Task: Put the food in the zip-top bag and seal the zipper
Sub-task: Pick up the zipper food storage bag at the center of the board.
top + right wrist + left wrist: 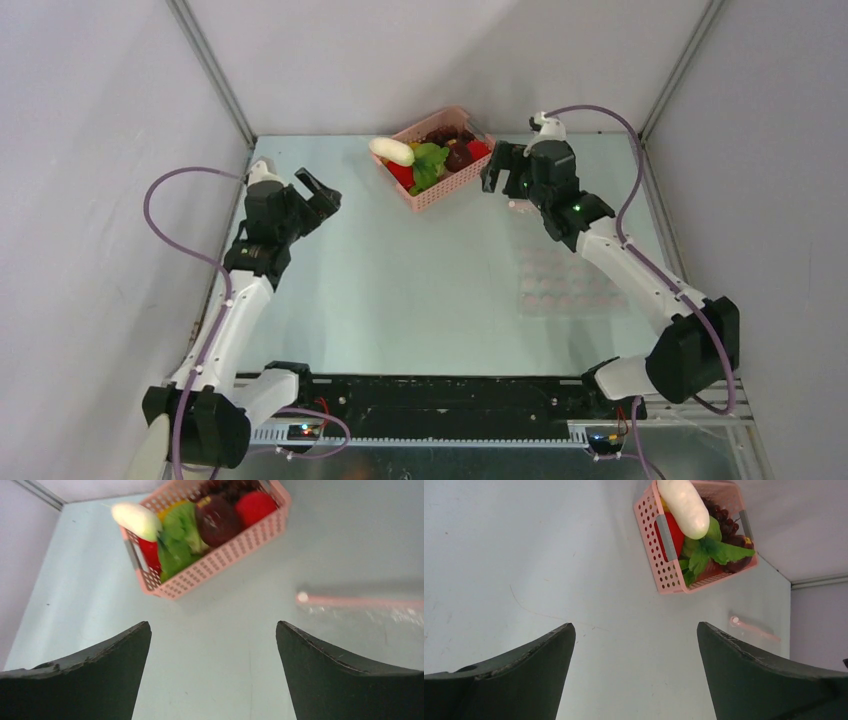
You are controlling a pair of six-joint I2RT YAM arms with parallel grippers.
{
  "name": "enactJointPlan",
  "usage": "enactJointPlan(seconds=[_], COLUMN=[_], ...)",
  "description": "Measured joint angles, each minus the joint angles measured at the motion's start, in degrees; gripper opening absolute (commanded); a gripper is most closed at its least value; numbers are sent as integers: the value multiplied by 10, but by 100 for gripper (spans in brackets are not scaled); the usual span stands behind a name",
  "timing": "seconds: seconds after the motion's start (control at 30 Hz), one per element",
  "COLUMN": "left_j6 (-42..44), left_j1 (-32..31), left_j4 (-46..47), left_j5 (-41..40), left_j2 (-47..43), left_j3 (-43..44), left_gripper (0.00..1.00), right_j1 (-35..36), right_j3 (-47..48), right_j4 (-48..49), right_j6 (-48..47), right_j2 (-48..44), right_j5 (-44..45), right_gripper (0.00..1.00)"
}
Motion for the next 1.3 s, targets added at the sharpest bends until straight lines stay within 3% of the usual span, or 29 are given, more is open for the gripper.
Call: enactJointPlan(seconds=[0.27,0.43,0.57,0.67,0.87,1.3], left_j6=[0,0,0,0,0,0], left_j1=[-17,-18,-19,-19,-19,-19], left_j4=[-21,-24,-16,-11,14,30], left_j5=[-5,-3,0,0,-2,-6], left_j2=[-20,-23,-26,-26,-45,-42], left_j3=[-26,-42,-48,-49,-73,-85], left_gripper=[98,99,98,98,98,98], right_j1=[-21,-123,-212,-234,-228,-230], right_j3=[-18,-18,2,82,377,605], right_j4=[-121,-163,-205,-276,-409,-518], right_j6=[37,131,198,221,229,215], right_j2=[-22,9,88,179,381,593], right_j5=[55,46,50,78,155,194], right_gripper=[100,100,100,100,99,99])
